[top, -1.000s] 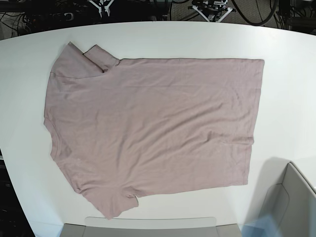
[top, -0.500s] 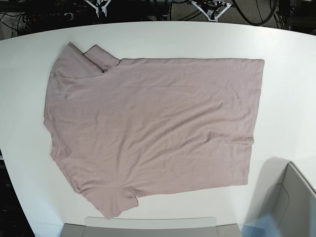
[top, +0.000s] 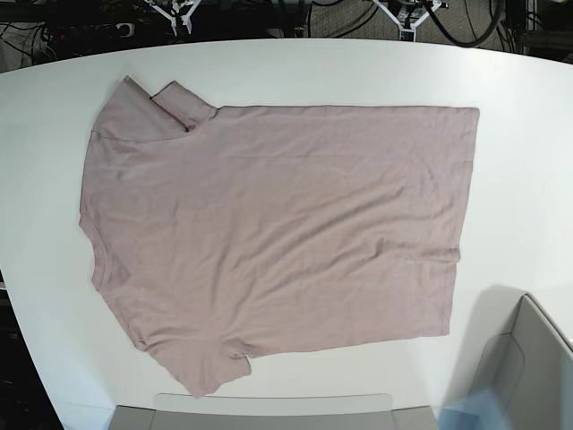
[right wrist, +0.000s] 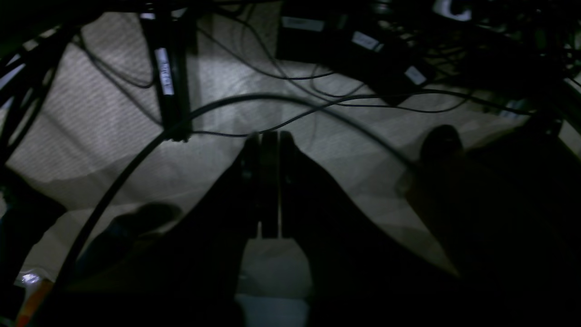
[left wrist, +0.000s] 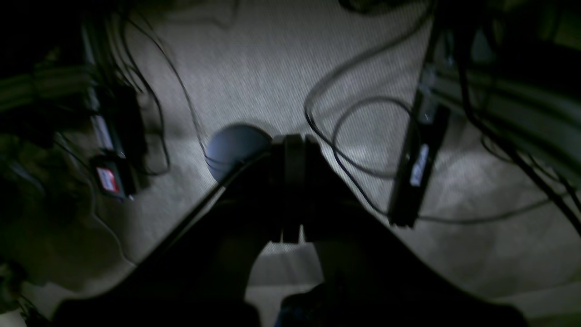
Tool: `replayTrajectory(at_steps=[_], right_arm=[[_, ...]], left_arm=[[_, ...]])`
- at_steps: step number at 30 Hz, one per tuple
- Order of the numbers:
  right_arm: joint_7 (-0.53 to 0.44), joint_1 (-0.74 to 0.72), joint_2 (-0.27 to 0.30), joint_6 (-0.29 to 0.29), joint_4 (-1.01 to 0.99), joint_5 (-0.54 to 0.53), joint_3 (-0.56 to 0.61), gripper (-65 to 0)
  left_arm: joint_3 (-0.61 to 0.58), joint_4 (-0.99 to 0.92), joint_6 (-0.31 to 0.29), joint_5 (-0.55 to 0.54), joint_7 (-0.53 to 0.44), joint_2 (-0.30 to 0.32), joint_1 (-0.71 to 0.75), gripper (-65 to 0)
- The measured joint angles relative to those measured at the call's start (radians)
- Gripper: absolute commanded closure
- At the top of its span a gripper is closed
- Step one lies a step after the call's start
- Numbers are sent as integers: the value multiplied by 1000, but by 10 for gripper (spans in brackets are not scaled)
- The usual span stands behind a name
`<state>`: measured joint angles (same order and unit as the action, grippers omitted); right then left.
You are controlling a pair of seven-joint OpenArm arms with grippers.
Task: Fold the T-shirt properly
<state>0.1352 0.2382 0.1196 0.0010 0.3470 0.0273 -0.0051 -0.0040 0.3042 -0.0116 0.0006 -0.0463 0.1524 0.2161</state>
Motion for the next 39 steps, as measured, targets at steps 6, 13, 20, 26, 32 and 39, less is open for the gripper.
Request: replayTrajectory(at_steps=[6, 13, 20, 26, 32, 39], right_arm=[[0, 22, 42, 0, 6, 0, 79, -4], [-1, 103, 48, -1, 90, -4, 163, -4], [-1, 114, 60, 0, 122, -5, 165, -4], [-1, 111, 60, 0, 121, -4, 161, -4], [0, 111, 61, 0, 121, -4, 159, -4], [0, 116, 61, 0, 131, -4, 159, -3]], left_arm=[[0, 0, -3, 0, 11, -10, 28, -3], [0, 6, 0, 0, 3, -3, 69, -1], [0, 76, 0, 0, 8, -3, 117, -1], [0, 78, 0, 0, 7, -3, 116, -1], [0, 78, 0, 0, 7, -3, 116, -1], [0, 78, 0, 0, 8, -2, 119, -1]])
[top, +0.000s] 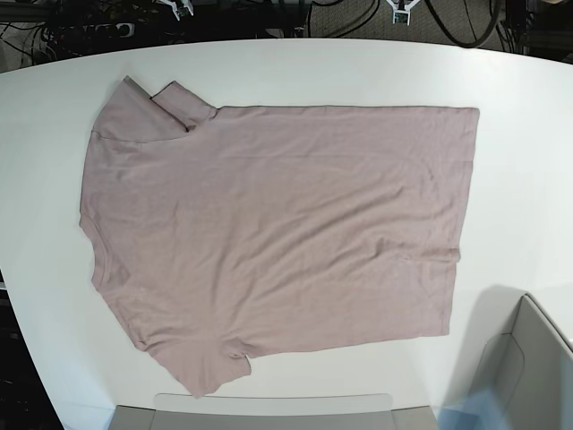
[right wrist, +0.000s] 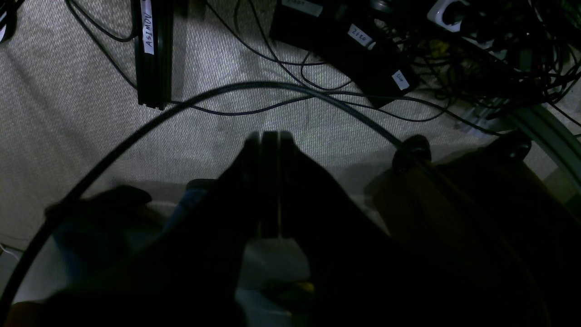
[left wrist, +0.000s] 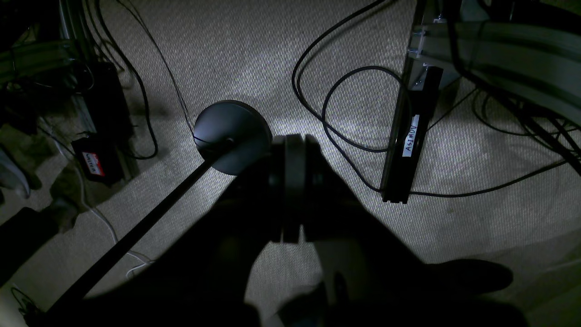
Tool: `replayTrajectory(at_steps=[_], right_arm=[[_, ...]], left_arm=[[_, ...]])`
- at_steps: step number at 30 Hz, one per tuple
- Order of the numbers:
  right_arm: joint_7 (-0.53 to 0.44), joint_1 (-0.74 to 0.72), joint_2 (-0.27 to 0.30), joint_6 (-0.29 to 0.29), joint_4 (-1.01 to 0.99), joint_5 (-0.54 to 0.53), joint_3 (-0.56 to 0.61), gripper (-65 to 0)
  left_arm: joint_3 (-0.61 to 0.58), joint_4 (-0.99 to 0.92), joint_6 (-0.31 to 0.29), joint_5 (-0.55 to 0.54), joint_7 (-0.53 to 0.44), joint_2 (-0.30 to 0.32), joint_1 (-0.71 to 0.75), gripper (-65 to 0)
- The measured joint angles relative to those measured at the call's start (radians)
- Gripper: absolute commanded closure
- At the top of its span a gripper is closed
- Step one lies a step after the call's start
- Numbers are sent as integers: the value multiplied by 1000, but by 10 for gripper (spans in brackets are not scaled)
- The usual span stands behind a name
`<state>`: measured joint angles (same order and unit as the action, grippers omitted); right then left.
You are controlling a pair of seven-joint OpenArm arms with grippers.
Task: Fold the T-shirt properly
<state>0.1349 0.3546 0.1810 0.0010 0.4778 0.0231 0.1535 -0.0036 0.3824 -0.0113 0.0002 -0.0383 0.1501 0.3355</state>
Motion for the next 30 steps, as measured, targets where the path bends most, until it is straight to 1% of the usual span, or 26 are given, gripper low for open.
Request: replayTrajectory(at_steps=[2, 5, 8, 9, 10, 12, 16, 18, 19, 22, 23, 26, 28, 30], right_arm=[[-1, 12, 8, -1, 24, 2, 0, -3], [0, 51, 43, 2, 96, 2, 4, -3], [5, 123, 82, 0, 206, 1, 4, -3], [0, 152, 91, 4, 242, 1, 4, -3], [17, 179, 97, 3, 281, 3, 4, -3], [14, 229, 111, 0, 356, 2, 9, -3], [18, 306, 145, -4, 484, 2, 11, -3], [11, 341, 177, -1, 547, 1, 9, -3], [19, 356, 190, 2, 576, 3, 8, -3], [21, 405, 229, 2, 683, 4, 7, -3], [17, 425, 243, 1, 727, 2, 8, -3], [14, 486, 290, -3, 853, 1, 10, -3], [24, 524, 320, 3, 921, 3, 8, -3], [28, 558, 347, 4, 1000, -6, 6, -3]], left_arm=[[0, 0, 0, 0, -1, 0, 7, -1], [0, 8, 0, 0, -8, 0, 34, 0], [0, 15, 0, 0, -4, 2, 70, 0], [0, 40, 0, 0, 18, 2, 92, 0], [0, 87, 0, 0, 55, 2, 124, 0], [0, 211, -3, 0, 116, 2, 194, 0], [0, 439, -2, -2, 180, 2, 319, 0], [0, 526, 1, -1, 166, 2, 367, 0], [0, 561, 0, 0, 184, 2, 388, 0], [3, 673, 1, 0, 179, 2, 450, 0], [16, 710, -4, 0, 184, 1, 475, 0], [85, 829, -5, -1, 248, -12, 555, 0], [140, 903, 5, -1, 253, -24, 609, 0], [181, 987, 1, -4, 272, -35, 661, 0]])
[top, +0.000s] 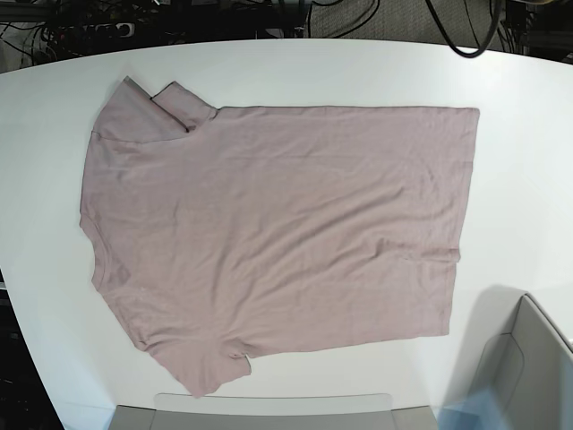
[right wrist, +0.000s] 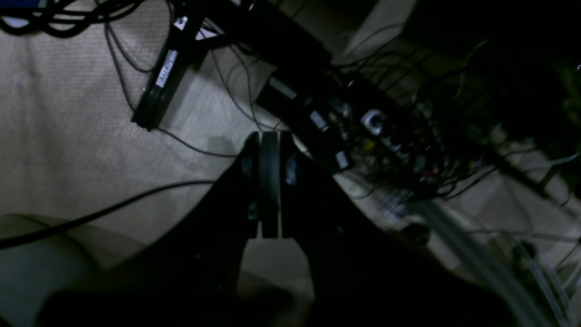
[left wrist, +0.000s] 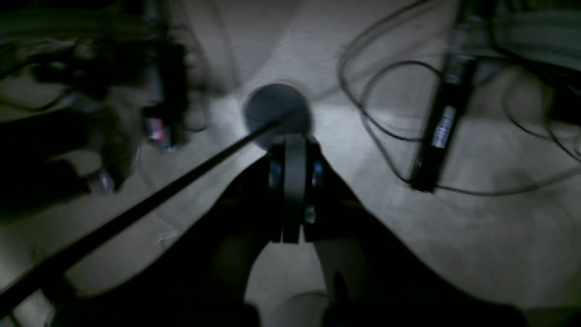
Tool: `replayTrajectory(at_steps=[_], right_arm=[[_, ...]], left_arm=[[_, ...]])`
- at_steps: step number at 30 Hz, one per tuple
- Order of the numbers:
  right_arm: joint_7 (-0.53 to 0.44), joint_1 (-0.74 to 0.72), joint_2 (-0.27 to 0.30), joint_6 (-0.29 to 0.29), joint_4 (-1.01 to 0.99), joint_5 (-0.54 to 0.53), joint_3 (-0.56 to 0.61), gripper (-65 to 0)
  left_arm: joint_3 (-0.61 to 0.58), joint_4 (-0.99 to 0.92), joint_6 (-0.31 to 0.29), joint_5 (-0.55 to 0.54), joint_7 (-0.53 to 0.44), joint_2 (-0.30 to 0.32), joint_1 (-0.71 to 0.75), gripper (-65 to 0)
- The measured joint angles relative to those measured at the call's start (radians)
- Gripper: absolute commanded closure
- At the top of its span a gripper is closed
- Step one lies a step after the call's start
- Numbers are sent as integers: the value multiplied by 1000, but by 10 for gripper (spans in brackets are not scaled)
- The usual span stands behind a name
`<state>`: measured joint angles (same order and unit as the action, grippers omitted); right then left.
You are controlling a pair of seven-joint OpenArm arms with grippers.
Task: Fold the T-shirt properly
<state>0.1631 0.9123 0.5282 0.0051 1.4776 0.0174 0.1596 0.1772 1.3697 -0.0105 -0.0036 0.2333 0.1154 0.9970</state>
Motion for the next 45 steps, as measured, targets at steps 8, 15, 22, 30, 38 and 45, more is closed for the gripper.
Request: replayTrajectory(at_steps=[8, 15, 22, 30, 38, 45], right_arm=[[3, 112, 110, 2, 305, -202, 0, -3], [12, 84, 125, -3, 438, -220, 0, -3], [5, 3, 127, -3, 520, -219, -5, -4], [52, -174, 65, -3, 561, -220, -5, -5], [152, -292, -120, 0, 570, -222, -40, -127], [157, -233, -144, -5, 569, -462, -146, -244]], left_arm=[[23, 289, -1, 3, -17, -48, 201, 0], [47, 454, -11, 2, -8, -64, 229, 0], [174, 573, -1, 4, 5, -155, 133, 0], [181, 632, -2, 4, 67, -152, -69, -4], [177, 653, -79, 3, 183, -149, -292, -106], [174, 652, -248, 4, 197, -48, -322, -109]])
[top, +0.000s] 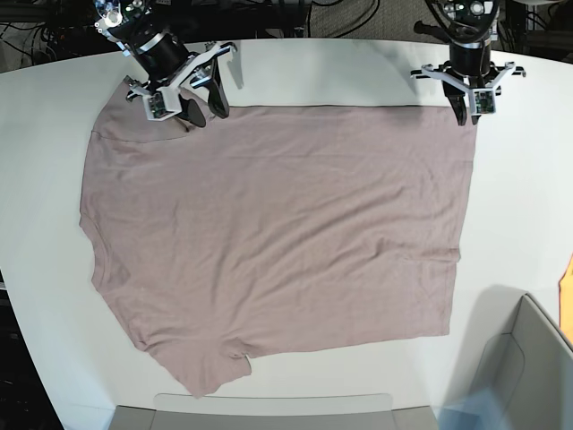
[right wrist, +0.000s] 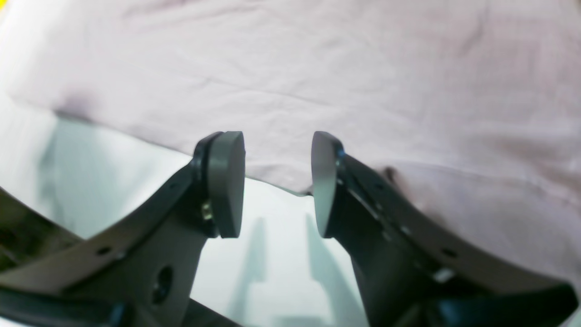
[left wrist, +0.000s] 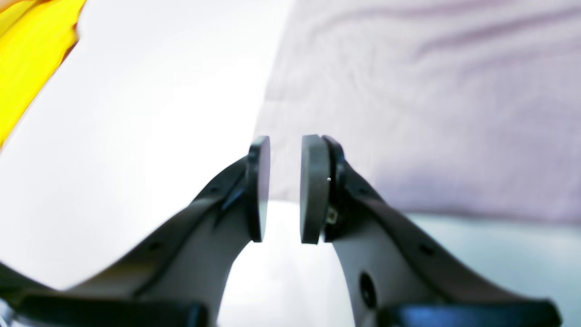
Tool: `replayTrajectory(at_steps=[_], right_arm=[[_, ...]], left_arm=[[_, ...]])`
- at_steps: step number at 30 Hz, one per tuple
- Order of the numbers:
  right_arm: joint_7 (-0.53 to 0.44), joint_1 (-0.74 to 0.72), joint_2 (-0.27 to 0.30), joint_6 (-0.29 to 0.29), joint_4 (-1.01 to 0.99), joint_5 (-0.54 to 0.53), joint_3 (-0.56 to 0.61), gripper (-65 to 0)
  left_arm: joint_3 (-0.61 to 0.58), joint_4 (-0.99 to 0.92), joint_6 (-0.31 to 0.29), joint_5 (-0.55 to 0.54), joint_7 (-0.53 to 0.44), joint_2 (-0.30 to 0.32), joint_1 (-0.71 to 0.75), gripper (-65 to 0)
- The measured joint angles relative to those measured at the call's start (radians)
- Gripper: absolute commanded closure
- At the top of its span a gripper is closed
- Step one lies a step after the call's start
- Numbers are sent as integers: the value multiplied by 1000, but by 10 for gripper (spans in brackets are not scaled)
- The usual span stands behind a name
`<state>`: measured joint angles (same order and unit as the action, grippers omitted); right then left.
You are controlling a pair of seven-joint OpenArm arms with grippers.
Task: Fold the T-shirt properly
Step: 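Move both grippers down to the shirt's shoulder-side edge corners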
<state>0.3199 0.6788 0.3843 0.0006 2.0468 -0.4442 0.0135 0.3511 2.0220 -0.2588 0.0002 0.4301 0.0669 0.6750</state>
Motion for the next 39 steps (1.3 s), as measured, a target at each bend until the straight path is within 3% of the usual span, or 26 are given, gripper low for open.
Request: replayTrajectory(at_steps=[4, 6, 9, 11, 16, 19, 21, 25, 39], right_arm=[[-4, 64, -16, 5, 1, -250, -169, -244], [-5, 103, -26, 9, 0, -320, -256, -244], [1, 141, -90, 19, -5, -344, -346, -244], [88, 159, -138, 4, -6, -349, -383, -244], [163, 154, -253, 11, -62, -343, -528, -244], [179, 152, -257, -8, -126, -347, -548, -244], [183, 138, -257, -63, -175, -350, -550, -244], [185, 98, -244, -100, -252, -350, -550, -244], [163, 47, -233, -113, -334, -367, -551, -244]], left_arm=[[3, -3, 14, 3, 11, 68, 0, -103], [2, -3, 2, 0, 11, 108, -2, -103], [2, -3, 7, 0, 0, 150, -5, -103], [2, -3, 7, 0, 6, 171, -5, -103], [-11, -4, 7, 0, 4, 177, -5, -103], [-37, -12, 6, 0, 5, 177, -18, -103], [-47, -22, 4, 0, 7, 177, -26, -103], [-69, -25, 3, 1, 76, 177, -41, -103], [-83, -27, 7, 1, 93, 177, -69, -103]])
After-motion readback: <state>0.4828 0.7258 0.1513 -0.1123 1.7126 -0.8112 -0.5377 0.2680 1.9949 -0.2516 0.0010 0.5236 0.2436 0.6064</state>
